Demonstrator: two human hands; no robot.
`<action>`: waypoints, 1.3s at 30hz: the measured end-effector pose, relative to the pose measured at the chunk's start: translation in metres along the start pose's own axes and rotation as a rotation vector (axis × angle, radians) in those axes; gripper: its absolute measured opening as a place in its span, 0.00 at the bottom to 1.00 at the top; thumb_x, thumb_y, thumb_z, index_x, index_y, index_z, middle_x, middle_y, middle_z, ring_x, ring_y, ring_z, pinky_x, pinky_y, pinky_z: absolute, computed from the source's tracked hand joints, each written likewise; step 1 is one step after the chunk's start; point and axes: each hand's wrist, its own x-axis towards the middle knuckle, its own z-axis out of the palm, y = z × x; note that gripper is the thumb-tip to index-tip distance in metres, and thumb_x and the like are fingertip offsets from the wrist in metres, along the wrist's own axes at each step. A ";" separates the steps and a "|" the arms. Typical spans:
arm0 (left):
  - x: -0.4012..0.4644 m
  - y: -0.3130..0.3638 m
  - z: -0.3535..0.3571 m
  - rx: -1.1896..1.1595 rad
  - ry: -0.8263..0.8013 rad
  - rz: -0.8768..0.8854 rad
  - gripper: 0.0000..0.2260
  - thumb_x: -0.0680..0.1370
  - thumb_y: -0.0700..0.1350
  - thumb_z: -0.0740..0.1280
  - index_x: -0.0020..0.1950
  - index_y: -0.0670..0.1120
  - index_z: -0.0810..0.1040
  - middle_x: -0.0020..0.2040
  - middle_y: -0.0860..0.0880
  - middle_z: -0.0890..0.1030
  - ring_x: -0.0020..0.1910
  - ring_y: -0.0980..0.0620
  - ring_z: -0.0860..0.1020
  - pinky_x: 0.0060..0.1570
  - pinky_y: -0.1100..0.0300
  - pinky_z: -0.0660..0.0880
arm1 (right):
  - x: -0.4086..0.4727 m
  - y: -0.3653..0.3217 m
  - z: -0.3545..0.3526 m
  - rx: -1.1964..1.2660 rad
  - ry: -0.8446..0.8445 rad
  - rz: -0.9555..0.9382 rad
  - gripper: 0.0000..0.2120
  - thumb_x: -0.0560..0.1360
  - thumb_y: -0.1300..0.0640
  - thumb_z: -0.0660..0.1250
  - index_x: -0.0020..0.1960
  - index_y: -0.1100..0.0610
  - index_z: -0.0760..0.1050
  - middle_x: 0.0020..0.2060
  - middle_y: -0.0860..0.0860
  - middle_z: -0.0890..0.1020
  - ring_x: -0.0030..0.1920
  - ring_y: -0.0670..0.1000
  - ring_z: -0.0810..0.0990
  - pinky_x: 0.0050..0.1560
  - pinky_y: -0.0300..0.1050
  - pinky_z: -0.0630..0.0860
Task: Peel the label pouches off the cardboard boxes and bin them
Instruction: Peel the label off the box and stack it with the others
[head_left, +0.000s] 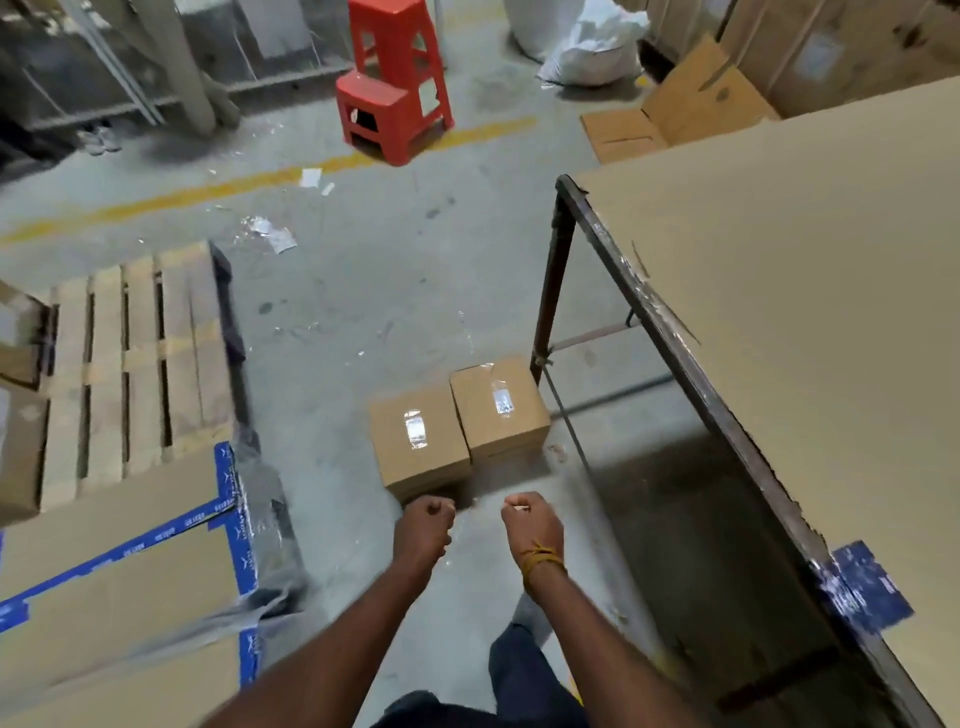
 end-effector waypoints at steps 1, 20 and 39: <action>0.011 0.009 0.001 -0.003 0.021 -0.002 0.07 0.82 0.44 0.63 0.46 0.48 0.78 0.48 0.42 0.82 0.45 0.44 0.80 0.43 0.54 0.78 | 0.015 -0.008 0.005 -0.021 -0.026 -0.012 0.09 0.78 0.60 0.65 0.55 0.56 0.81 0.51 0.52 0.83 0.48 0.50 0.78 0.45 0.38 0.71; 0.347 -0.050 -0.032 0.127 0.189 -0.153 0.10 0.79 0.45 0.65 0.60 0.49 0.79 0.55 0.48 0.81 0.51 0.49 0.79 0.49 0.58 0.76 | 0.263 -0.035 0.222 -0.176 -0.084 0.031 0.08 0.78 0.61 0.66 0.55 0.58 0.81 0.45 0.51 0.81 0.44 0.49 0.77 0.40 0.35 0.69; 0.584 -0.201 -0.015 0.816 0.023 -0.061 0.39 0.77 0.54 0.70 0.79 0.61 0.47 0.80 0.44 0.37 0.79 0.33 0.46 0.72 0.34 0.60 | 0.477 0.078 0.381 -0.750 -0.061 -0.091 0.21 0.75 0.50 0.69 0.67 0.50 0.73 0.69 0.56 0.66 0.67 0.60 0.67 0.64 0.56 0.69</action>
